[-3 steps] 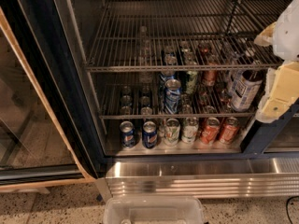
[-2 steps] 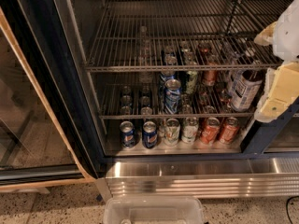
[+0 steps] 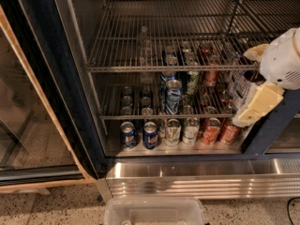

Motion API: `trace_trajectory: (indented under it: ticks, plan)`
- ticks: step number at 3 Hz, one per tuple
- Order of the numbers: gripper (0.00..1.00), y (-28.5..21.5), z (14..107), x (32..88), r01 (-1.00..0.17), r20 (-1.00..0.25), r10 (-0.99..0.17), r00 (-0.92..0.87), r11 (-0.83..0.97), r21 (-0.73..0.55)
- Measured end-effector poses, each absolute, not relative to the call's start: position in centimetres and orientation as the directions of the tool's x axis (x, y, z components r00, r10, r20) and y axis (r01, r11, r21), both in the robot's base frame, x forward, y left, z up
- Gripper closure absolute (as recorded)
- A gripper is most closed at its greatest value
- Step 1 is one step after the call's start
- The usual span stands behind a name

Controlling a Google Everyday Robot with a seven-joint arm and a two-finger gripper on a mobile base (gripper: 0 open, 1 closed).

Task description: Pick blue plastic bottle from middle shelf of fridge

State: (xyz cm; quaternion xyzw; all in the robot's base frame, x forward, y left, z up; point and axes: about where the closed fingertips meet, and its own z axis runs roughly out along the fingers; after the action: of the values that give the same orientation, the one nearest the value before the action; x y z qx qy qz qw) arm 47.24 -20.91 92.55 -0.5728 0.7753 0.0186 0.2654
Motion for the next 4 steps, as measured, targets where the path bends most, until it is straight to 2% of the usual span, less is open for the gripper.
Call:
trace_trajectory:
  ticks: [1, 2, 4]
  plan:
    - [0.0, -21.4, 89.9, 49.2, -0.851, -0.549, -0.799, -0.245, 0.448, -0.272]
    - [0.0, -21.4, 90.6, 50.2, -0.828, -0.569, -0.787, -0.238, 0.47, -0.305]
    - [0.0, -21.2, 89.3, 50.6, -0.81, -0.592, -0.762, -0.263, 0.508, -0.293]
